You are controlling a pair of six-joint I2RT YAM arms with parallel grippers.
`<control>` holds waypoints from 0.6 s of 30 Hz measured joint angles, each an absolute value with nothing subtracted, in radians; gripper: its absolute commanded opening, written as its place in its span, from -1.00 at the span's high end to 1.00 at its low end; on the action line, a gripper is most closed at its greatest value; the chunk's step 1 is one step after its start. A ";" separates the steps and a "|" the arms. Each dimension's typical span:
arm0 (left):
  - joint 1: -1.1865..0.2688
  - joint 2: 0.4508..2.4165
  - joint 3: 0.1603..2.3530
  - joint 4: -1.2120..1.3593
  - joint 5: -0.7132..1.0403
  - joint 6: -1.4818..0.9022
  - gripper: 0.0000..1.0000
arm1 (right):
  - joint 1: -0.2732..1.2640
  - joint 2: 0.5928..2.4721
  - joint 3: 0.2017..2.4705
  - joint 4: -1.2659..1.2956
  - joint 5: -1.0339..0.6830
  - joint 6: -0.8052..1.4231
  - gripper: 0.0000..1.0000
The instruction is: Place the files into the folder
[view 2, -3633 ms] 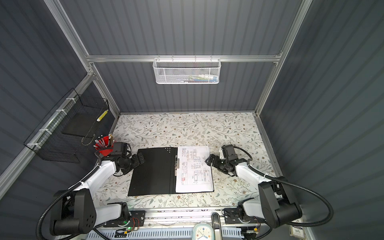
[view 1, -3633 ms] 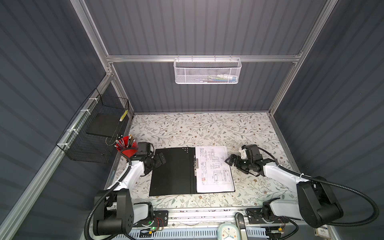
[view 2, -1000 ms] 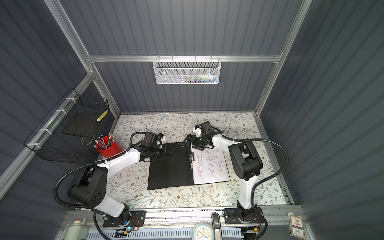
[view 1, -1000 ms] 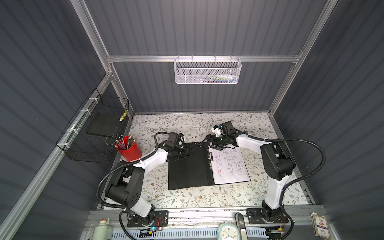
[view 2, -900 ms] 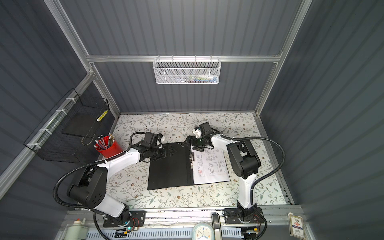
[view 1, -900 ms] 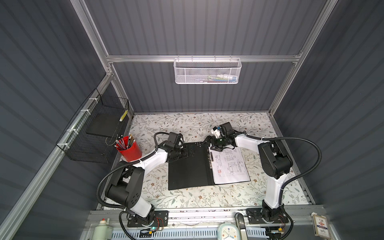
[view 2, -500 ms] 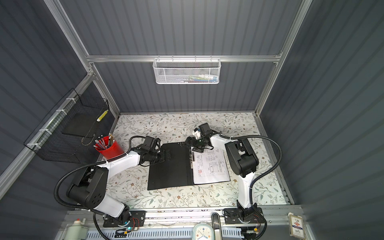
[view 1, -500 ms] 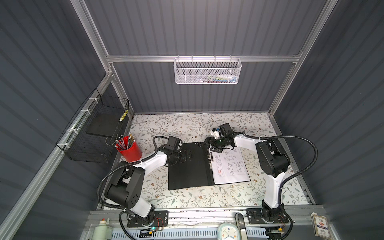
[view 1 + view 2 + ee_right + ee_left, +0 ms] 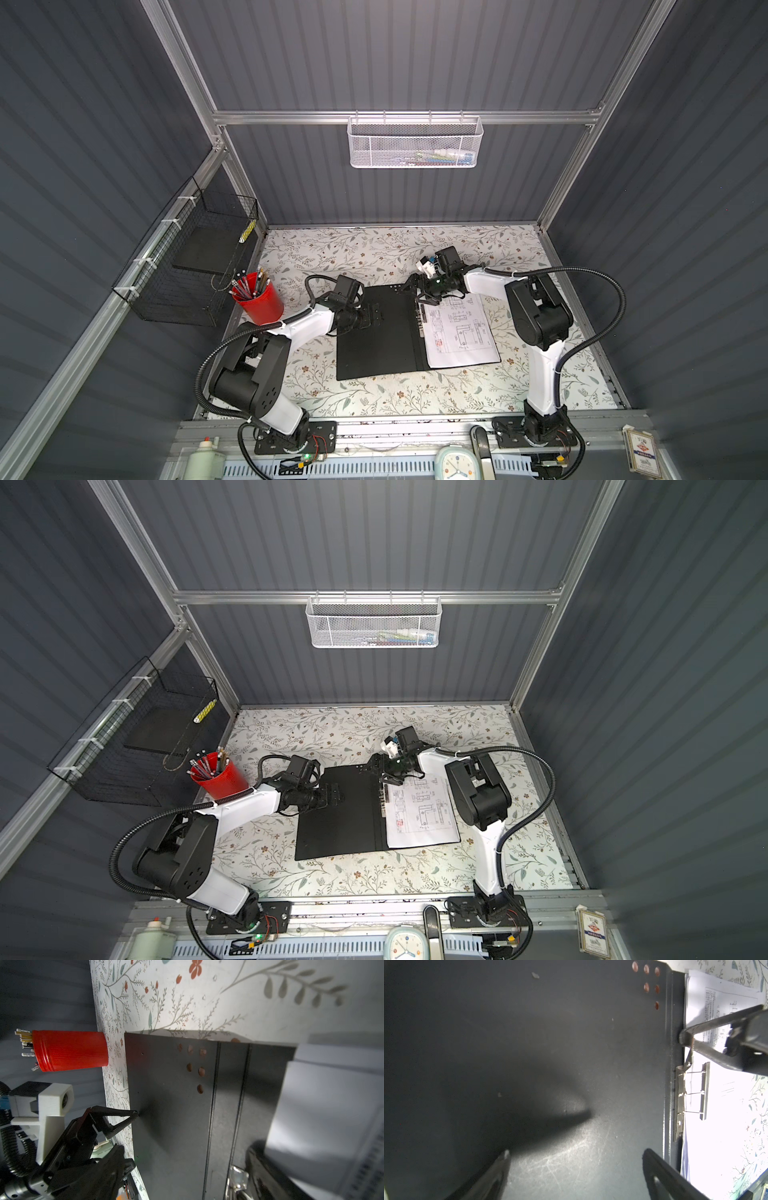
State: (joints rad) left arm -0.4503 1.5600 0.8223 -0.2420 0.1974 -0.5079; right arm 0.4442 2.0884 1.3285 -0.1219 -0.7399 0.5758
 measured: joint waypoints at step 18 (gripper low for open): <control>-0.427 1.516 0.809 -0.238 0.194 -0.546 -0.99 | 0.479 1.942 1.167 -0.038 -0.823 0.587 -0.77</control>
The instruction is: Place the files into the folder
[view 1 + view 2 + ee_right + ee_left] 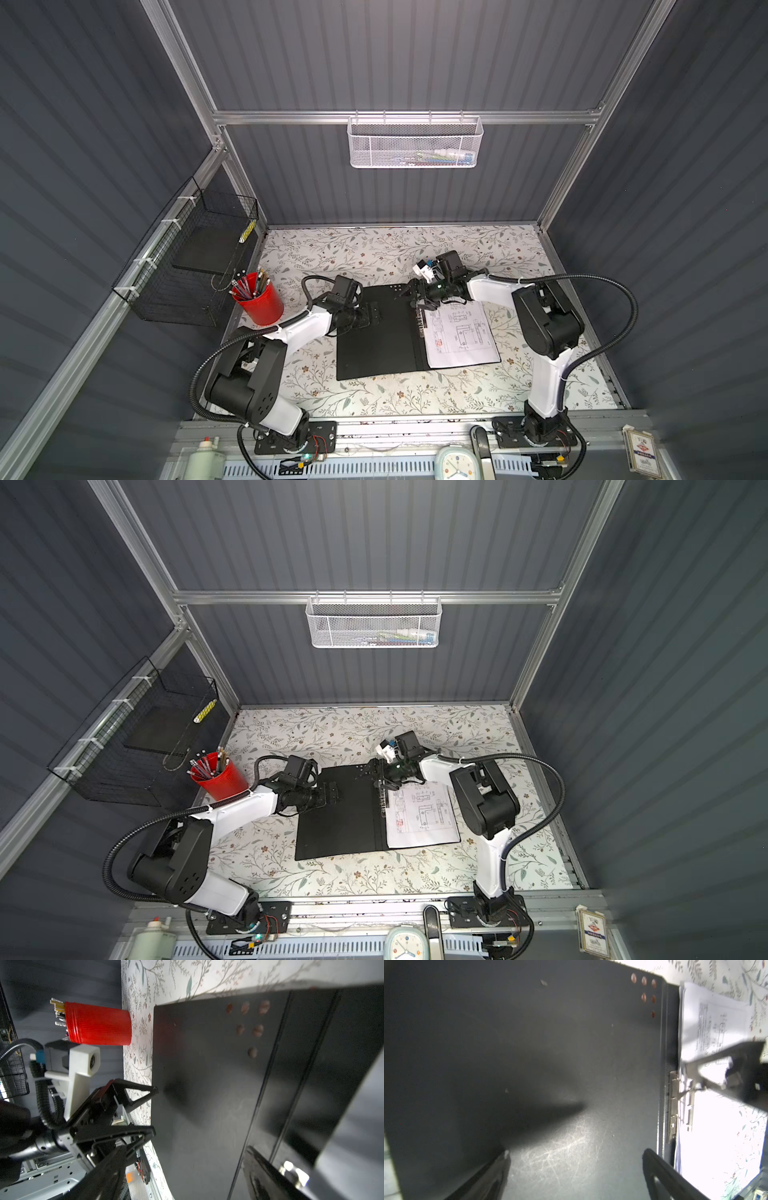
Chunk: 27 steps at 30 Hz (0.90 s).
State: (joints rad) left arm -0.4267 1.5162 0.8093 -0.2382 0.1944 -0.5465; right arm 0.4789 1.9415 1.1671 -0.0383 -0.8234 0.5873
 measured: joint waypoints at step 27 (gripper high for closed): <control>-0.393 1.452 0.861 -0.348 0.204 -0.477 -0.99 | 0.551 1.615 1.025 -0.136 -0.489 0.650 -0.98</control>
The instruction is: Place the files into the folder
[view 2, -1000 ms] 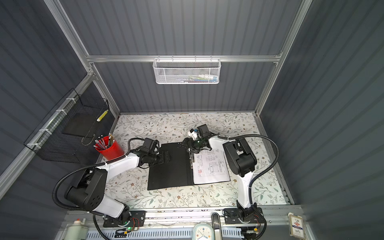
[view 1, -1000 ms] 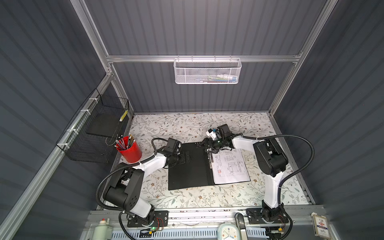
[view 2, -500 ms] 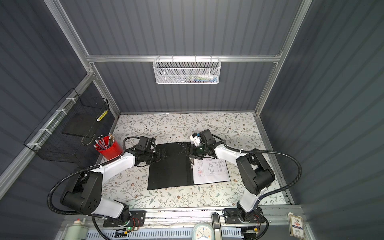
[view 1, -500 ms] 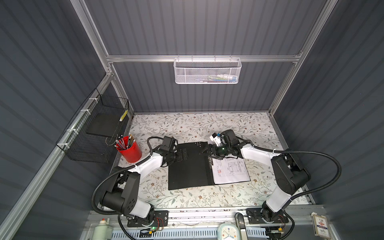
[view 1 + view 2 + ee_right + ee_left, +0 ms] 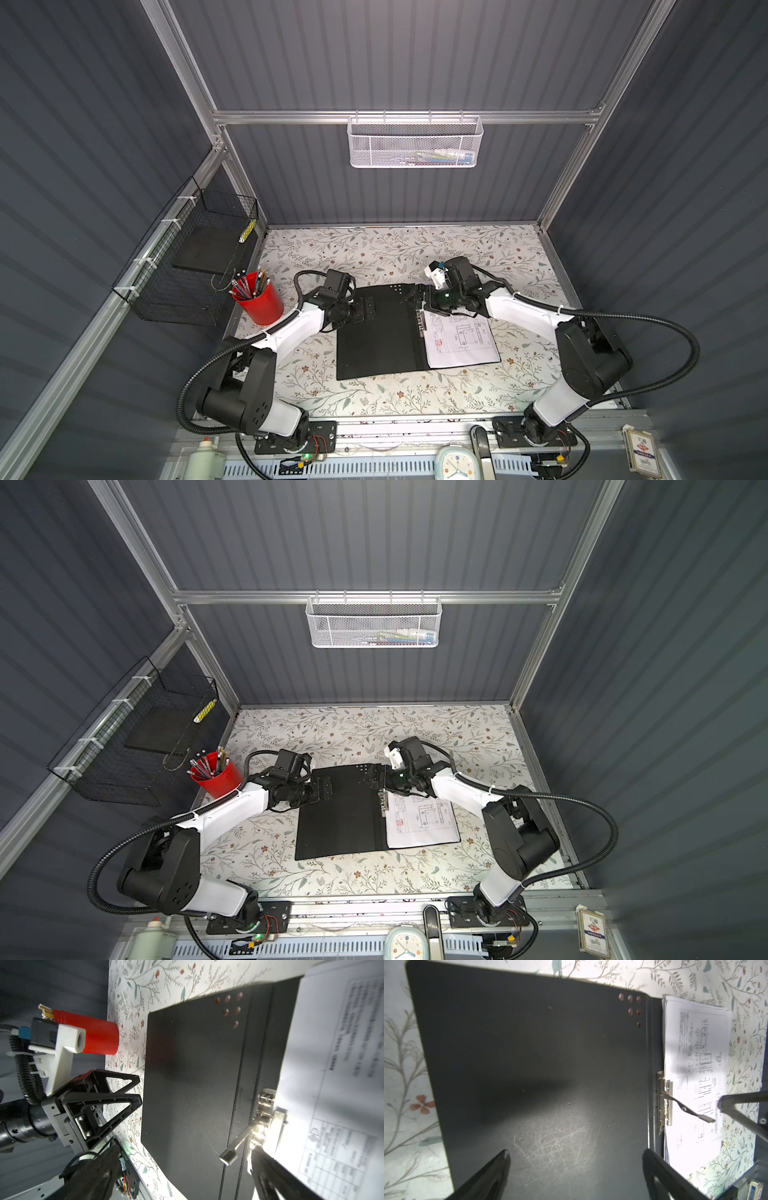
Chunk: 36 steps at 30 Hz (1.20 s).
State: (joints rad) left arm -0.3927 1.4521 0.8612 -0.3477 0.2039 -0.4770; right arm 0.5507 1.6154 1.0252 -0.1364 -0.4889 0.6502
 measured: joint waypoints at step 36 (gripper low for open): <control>-0.392 1.538 0.852 -0.242 0.292 -0.600 -0.99 | 0.625 1.531 0.913 -0.235 -0.208 1.389 0.60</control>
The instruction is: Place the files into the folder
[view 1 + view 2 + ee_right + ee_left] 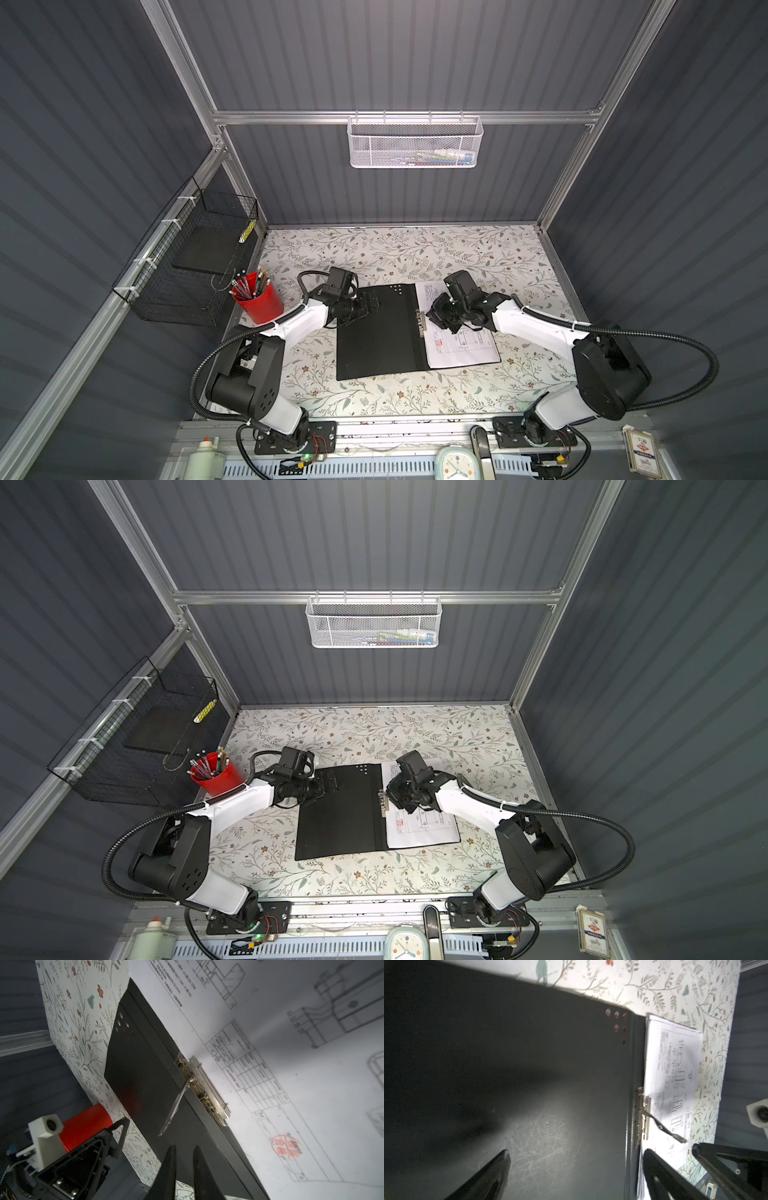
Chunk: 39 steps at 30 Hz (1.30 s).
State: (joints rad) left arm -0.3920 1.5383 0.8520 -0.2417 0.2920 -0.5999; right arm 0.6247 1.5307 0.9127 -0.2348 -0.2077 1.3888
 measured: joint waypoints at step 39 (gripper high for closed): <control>-0.392 1.503 0.744 -0.195 0.232 -0.615 -0.99 | 0.654 1.663 1.028 -0.224 -0.208 1.511 0.68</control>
